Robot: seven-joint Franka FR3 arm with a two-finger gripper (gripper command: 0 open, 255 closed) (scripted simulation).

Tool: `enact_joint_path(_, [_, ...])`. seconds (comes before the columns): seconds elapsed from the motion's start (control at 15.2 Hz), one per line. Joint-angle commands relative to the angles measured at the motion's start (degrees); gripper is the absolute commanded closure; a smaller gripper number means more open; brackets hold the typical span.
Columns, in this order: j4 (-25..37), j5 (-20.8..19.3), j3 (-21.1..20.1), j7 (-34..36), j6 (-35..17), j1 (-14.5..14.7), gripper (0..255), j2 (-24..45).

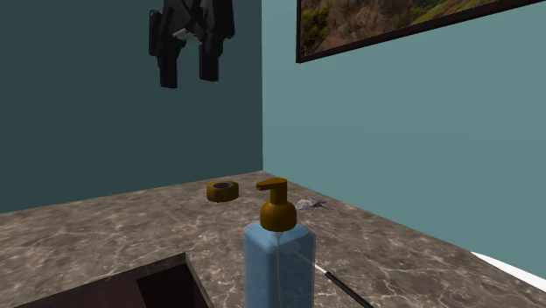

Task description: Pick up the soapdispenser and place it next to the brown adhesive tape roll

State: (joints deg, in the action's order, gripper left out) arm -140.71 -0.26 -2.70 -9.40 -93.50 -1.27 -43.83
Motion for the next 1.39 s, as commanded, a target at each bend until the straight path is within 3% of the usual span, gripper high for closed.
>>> enact_joint_path(0.0, [0.0,0.0,0.0,0.0,0.0,0.0,0,0.0])
enact_joint_path(0.86, [0.6,-0.6,5.6,-3.2,-23.2,-3.5,0,23.3])
enact_joint_path(1.32, [-3.2,-0.6,5.7,-3.3,-29.1,-3.5,0,25.4])
